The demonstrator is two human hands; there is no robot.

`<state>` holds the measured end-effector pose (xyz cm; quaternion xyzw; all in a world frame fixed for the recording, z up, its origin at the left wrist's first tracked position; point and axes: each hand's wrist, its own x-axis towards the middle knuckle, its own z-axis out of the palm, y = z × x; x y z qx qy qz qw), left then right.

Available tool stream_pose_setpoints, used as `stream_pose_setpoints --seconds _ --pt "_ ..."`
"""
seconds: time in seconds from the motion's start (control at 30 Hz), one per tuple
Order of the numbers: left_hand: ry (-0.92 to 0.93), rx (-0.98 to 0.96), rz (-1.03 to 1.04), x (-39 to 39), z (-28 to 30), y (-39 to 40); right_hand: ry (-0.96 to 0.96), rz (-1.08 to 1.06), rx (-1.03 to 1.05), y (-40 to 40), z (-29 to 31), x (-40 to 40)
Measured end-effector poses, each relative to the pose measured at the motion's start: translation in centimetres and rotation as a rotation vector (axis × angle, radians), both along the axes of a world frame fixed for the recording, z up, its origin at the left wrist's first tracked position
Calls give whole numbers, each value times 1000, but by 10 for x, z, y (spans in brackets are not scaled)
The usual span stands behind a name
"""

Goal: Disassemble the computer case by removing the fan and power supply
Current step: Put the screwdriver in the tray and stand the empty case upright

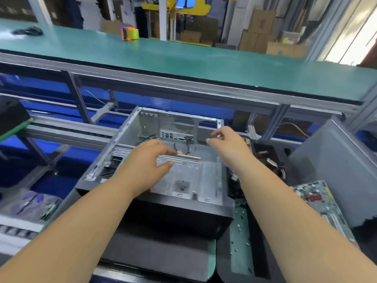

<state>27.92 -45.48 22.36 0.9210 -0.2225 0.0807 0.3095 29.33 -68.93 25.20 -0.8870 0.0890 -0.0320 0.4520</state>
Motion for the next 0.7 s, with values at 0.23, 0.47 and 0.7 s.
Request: stream_pose_setpoints --seconds 0.23,0.47,0.7 --pt "69 48 69 39 5 92 65 158 -96 97 4 45" --pt "147 298 31 89 -8 140 263 222 -146 150 -14 90" --pt "153 372 -136 118 -24 137 469 265 -267 171 -30 121"
